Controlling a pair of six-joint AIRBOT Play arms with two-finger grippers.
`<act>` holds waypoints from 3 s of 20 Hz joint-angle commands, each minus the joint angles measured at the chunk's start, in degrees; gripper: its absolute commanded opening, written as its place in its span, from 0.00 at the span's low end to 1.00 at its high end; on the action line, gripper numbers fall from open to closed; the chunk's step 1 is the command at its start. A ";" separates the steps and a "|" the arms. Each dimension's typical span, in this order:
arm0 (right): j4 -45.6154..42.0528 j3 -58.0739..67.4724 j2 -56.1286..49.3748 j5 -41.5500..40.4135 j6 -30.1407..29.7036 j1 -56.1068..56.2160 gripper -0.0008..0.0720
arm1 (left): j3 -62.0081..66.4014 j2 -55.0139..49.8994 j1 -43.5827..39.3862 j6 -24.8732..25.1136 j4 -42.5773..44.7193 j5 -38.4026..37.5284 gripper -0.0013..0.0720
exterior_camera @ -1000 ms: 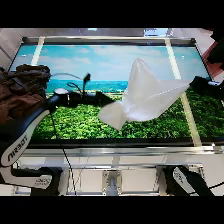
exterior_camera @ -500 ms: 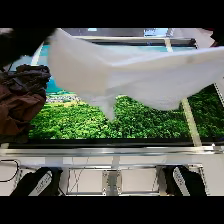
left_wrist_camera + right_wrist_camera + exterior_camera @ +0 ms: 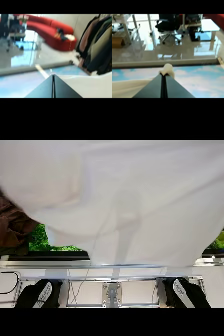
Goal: Fold the shirts.
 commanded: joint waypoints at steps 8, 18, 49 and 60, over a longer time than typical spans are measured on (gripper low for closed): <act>7.87 -15.37 -36.15 -18.40 -1.88 6.64 0.48 | 0.31 -45.46 -13.03 -4.61 10.60 29.22 0.38; -12.74 -10.49 -30.25 -23.34 -2.89 5.27 0.51 | 8.28 -31.91 -3.72 10.32 14.32 37.88 0.81; 17.00 -48.13 -7.85 1.18 -15.43 -16.68 0.54 | -22.67 -45.24 6.93 15.54 21.68 -17.59 0.82; 2.23 -61.68 -7.89 20.98 -7.34 -16.68 0.54 | -22.62 -46.31 2.03 15.54 21.88 -18.25 0.04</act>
